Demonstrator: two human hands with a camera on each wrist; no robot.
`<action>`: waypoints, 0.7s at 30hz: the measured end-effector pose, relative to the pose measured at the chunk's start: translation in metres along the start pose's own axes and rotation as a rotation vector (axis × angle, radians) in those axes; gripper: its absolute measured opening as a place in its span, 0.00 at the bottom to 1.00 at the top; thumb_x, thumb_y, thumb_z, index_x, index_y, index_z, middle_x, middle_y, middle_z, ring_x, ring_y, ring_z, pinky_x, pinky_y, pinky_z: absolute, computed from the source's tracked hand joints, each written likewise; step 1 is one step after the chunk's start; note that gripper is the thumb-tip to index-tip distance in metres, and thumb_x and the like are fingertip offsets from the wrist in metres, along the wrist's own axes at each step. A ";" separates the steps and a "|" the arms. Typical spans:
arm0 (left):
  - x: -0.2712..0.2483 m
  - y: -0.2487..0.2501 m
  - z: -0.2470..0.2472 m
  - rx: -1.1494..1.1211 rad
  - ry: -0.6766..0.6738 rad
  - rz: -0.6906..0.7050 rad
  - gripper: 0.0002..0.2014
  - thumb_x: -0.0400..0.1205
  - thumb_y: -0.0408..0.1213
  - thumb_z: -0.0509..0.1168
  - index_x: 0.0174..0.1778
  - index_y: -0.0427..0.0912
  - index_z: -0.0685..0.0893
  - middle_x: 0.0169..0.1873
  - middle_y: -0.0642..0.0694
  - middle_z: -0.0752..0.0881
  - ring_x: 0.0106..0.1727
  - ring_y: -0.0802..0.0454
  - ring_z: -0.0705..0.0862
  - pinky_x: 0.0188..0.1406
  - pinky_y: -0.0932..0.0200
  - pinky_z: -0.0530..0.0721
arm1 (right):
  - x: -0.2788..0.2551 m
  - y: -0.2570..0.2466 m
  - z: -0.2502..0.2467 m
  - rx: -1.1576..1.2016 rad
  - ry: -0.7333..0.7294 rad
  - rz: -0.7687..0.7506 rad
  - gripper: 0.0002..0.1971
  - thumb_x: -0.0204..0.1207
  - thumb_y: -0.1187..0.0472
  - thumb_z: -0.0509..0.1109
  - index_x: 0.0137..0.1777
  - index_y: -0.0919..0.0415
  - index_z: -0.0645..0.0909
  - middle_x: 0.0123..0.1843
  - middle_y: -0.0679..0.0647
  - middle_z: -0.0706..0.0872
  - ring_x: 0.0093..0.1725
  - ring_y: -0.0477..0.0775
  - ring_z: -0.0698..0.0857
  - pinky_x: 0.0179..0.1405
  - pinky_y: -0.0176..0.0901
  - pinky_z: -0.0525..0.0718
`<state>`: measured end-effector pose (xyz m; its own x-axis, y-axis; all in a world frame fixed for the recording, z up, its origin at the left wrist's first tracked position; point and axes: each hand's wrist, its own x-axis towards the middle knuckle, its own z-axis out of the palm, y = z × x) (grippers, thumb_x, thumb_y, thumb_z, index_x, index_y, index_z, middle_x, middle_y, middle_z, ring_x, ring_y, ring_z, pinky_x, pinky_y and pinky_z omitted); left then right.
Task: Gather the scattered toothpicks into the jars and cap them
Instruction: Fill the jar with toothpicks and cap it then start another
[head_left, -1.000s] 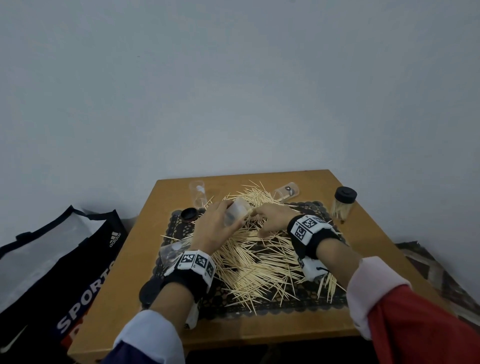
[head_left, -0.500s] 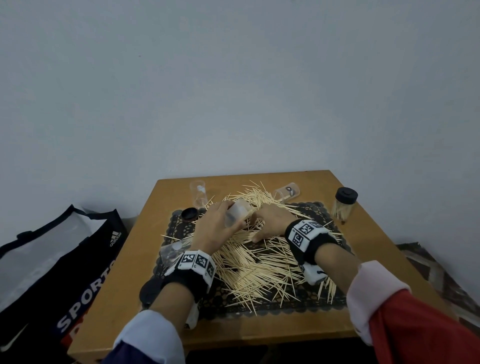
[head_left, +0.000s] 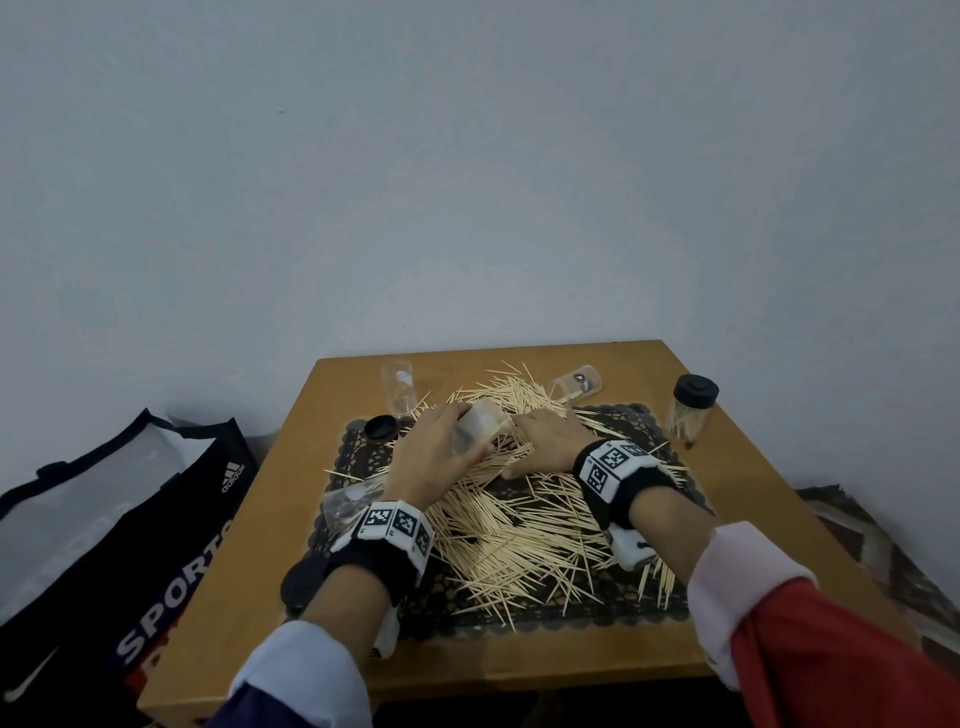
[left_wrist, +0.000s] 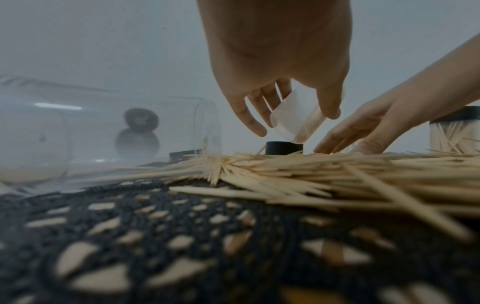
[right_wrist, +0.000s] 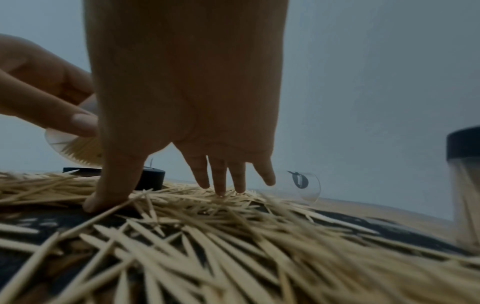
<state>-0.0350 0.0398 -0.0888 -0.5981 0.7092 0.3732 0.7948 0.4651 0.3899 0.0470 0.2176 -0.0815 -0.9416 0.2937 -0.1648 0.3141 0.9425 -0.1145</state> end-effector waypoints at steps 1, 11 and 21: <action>0.000 0.000 0.000 0.000 -0.003 -0.001 0.32 0.80 0.60 0.67 0.73 0.42 0.74 0.65 0.47 0.81 0.63 0.51 0.79 0.49 0.61 0.72 | 0.000 0.000 0.000 0.015 -0.010 0.013 0.40 0.70 0.32 0.70 0.75 0.56 0.70 0.74 0.55 0.74 0.75 0.56 0.70 0.80 0.69 0.53; -0.001 0.002 -0.001 -0.018 -0.015 -0.017 0.32 0.79 0.59 0.68 0.74 0.42 0.74 0.66 0.46 0.81 0.64 0.51 0.78 0.56 0.58 0.75 | 0.000 -0.001 -0.005 0.098 0.080 0.004 0.30 0.66 0.42 0.80 0.62 0.58 0.81 0.59 0.52 0.84 0.58 0.54 0.82 0.60 0.54 0.80; -0.001 0.001 0.000 -0.006 -0.014 -0.015 0.33 0.79 0.61 0.67 0.73 0.43 0.74 0.66 0.48 0.81 0.65 0.52 0.78 0.56 0.56 0.77 | 0.001 -0.003 -0.009 -0.200 0.153 -0.109 0.23 0.73 0.47 0.75 0.64 0.56 0.79 0.59 0.52 0.87 0.62 0.54 0.82 0.75 0.58 0.61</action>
<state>-0.0338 0.0391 -0.0888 -0.6081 0.7096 0.3560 0.7854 0.4722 0.4002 0.0438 0.2164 -0.0728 -0.9808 0.1948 -0.0104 0.1935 0.9782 0.0750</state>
